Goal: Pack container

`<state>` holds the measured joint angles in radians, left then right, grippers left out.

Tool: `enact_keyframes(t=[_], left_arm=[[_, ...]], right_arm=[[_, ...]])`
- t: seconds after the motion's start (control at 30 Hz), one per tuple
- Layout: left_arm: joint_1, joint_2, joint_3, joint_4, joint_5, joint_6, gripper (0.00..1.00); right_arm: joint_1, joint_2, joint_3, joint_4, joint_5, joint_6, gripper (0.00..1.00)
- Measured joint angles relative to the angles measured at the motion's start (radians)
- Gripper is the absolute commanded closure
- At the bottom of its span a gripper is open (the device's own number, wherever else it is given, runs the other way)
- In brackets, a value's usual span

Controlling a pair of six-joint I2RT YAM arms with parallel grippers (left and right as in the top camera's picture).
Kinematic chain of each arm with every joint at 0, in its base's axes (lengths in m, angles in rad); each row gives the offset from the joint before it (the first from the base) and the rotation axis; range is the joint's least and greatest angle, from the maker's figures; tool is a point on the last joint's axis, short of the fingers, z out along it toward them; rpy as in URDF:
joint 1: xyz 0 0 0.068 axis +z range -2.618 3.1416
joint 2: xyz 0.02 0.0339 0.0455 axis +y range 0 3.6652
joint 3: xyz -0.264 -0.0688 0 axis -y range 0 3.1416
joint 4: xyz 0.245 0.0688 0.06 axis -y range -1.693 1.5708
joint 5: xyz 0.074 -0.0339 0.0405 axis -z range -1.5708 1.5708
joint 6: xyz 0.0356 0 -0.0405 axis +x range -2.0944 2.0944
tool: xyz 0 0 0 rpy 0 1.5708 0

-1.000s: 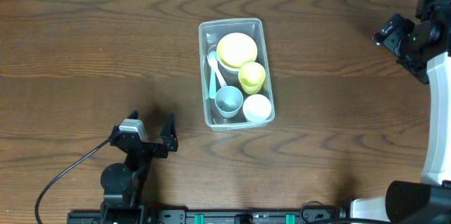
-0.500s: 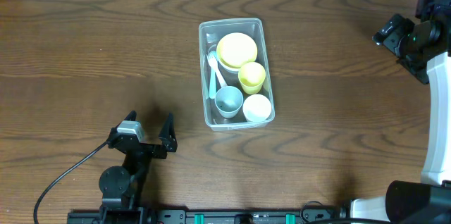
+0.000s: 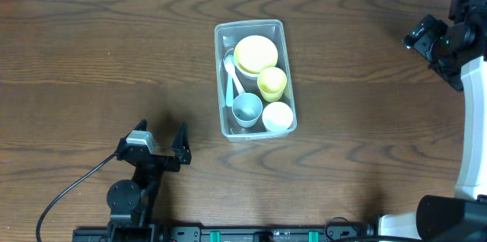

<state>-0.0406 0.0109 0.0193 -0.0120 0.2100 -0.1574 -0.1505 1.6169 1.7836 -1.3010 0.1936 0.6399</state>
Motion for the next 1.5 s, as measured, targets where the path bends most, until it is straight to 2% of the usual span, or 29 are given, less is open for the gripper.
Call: enact_keyframes(t=[1.03,1.13,1.33,1.43,1.5], left_arm=[[0.0,0.0,0.0,0.0,0.0,0.0,0.02],[0.0,0.0,0.0,0.0,0.0,0.0,0.02],[0.0,0.0,0.0,0.0,0.0,0.0,0.02],[0.0,0.0,0.001,-0.001,0.0,0.0,0.02],[0.0,0.0,0.002,-0.003,0.0,0.0,0.02]], right_arm=[[0.026,-0.027,-0.001,0.0,0.001,0.0,0.01],[0.082,-0.098,-0.005,0.001,0.0,0.0,0.01],[0.222,-0.391,-0.02,-0.019,-0.003,-0.017,0.01],[0.241,-0.537,-0.086,-0.017,0.006,-0.024,0.01],[0.245,-0.661,-0.199,0.01,0.023,-0.024,0.01]])
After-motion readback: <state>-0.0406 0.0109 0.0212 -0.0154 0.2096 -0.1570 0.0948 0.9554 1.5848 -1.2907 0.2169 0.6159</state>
